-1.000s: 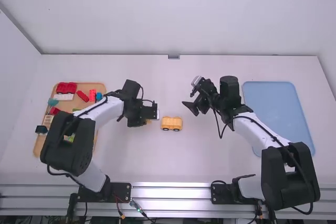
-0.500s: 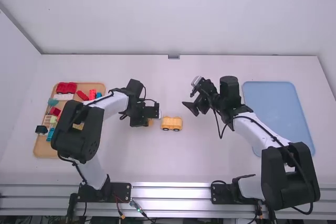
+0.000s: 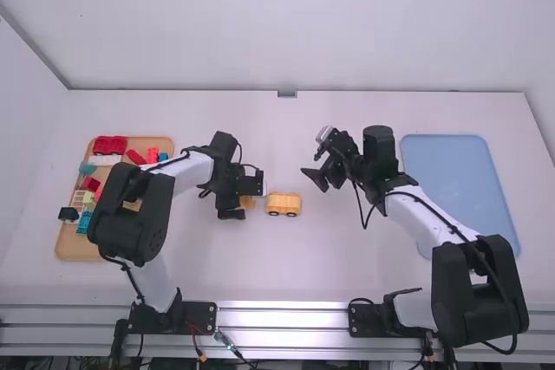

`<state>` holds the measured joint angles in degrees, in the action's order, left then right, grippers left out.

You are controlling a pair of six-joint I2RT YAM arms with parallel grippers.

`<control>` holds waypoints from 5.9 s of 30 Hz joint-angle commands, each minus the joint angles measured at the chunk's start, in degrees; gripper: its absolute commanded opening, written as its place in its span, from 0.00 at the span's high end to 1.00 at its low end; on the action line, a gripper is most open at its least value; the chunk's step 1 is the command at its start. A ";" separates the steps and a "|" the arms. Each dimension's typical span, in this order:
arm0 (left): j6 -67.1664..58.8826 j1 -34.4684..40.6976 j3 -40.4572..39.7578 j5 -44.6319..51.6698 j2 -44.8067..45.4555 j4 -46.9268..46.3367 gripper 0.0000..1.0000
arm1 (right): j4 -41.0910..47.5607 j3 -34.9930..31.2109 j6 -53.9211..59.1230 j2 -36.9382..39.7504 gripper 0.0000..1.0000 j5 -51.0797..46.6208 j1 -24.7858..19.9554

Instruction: Assemble lego blocks to make yellow taxi

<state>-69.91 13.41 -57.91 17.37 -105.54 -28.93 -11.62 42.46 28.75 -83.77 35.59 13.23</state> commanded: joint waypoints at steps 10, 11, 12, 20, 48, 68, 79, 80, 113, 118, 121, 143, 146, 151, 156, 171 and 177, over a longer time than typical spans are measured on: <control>0.02 0.07 -13.88 1.20 -0.39 -13.66 0.01 | 0.07 -0.04 0.15 1.05 0.01 0.35 0.33; 0.31 0.09 -14.84 0.59 -0.39 -13.90 0.01 | 0.07 -0.02 0.17 1.05 0.01 0.35 0.24; 0.96 0.09 -15.13 0.68 -0.39 -13.94 0.01 | 0.07 -0.04 0.17 1.05 0.01 0.33 0.17; 8.28 0.02 -18.14 1.70 -0.39 -13.99 0.01 | -1.03 -0.04 0.17 1.05 0.01 0.35 -0.07; -14.19 -15.30 0.00 40.70 0.00 3.19 0.01 | 2.62 -0.07 4.28 -1.49 0.01 0.61 3.74; -20.55 -15.67 4.22 40.06 -7.17 8.15 0.00 | -3.34 -0.09 7.06 -13.53 0.01 9.38 5.79; -21.68 -17.16 4.74 38.60 -9.40 8.92 0.07 | -20.15 -8.85 0.50 -13.53 0.01 9.25 5.20; -21.73 -17.18 4.74 38.64 -9.40 9.01 0.07 | -22.45 -9.88 -0.24 -13.53 0.01 9.33 5.44; -21.00 -15.28 6.95 37.44 -11.69 14.47 0.52 | -31.50 -14.64 4.50 -19.85 0.01 18.62 4.07; -21.00 -15.30 7.34 37.03 -11.69 14.86 0.59 | -31.47 -14.69 4.50 -19.85 0.01 18.58 4.07; -21.03 -15.34 7.32 37.03 -11.69 14.86 0.56 | -31.43 -14.67 4.50 -19.85 0.01 18.60 4.07; -22.10 -17.70 7.34 38.71 -11.69 14.45 0.55 | -31.67 -14.67 4.50 -19.85 0.01 18.62 4.07; -22.12 -16.70 7.34 38.58 -11.69 14.47 0.56 | -31.65 -14.67 4.50 -19.85 0.01 18.62 4.07; -22.12 -16.52 7.34 38.49 -11.69 14.64 0.66 | -31.65 -14.67 4.48 -19.85 0.01 18.62 4.07; -22.08 -16.68 7.34 38.51 -11.69 14.64 0.73 | -31.65 -14.67 4.07 -19.85 0.01 18.60 4.07; -19.69 -16.76 4.50 42.58 -11.67 11.67 0.75 | -28.63 -14.69 5.18 -19.87 0.01 17.09 5.22; -18.40 -16.39 0.90 42.21 -11.21 6.56 0.81 | -28.22 -14.73 6.64 -19.98 0.01 10.49 8.26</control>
<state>-89.14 -3.31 -55.64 57.47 -116.68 -20.93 -39.72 26.94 34.68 -103.22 49.45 20.51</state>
